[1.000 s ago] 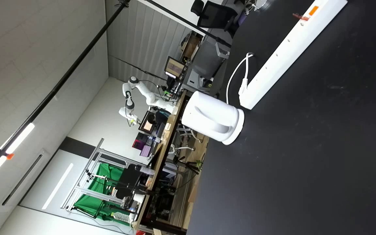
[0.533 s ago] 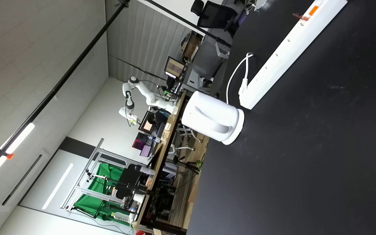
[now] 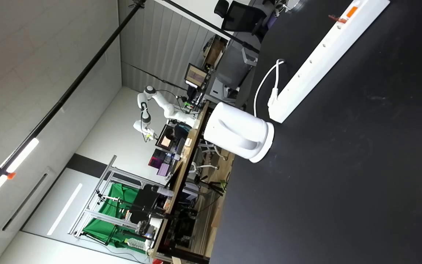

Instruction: Turn on the extension cable, turn on the electric kettle then turn it off

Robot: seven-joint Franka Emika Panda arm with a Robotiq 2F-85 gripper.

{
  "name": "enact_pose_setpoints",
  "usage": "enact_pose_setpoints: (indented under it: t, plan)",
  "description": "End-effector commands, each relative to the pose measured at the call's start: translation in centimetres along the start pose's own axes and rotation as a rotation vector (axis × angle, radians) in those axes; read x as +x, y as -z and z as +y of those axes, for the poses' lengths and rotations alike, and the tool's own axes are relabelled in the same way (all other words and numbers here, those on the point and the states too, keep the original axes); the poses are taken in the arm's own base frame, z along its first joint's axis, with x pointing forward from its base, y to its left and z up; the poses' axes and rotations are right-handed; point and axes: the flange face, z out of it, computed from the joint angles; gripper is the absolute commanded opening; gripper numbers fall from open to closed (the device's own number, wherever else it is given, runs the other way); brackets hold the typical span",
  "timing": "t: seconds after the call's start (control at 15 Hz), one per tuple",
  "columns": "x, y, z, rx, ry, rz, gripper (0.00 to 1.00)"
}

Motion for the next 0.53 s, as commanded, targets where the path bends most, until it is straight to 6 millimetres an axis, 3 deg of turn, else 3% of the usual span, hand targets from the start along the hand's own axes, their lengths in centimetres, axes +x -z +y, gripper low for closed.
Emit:
enact_pose_setpoints:
  t: [0.0, 0.47]
  plan:
    - [-0.03, -0.49, -0.11, 0.004, 0.003, -0.014, 0.01]
    - [0.03, -0.98, -0.21, 0.008, 0.005, -0.024, 0.01]
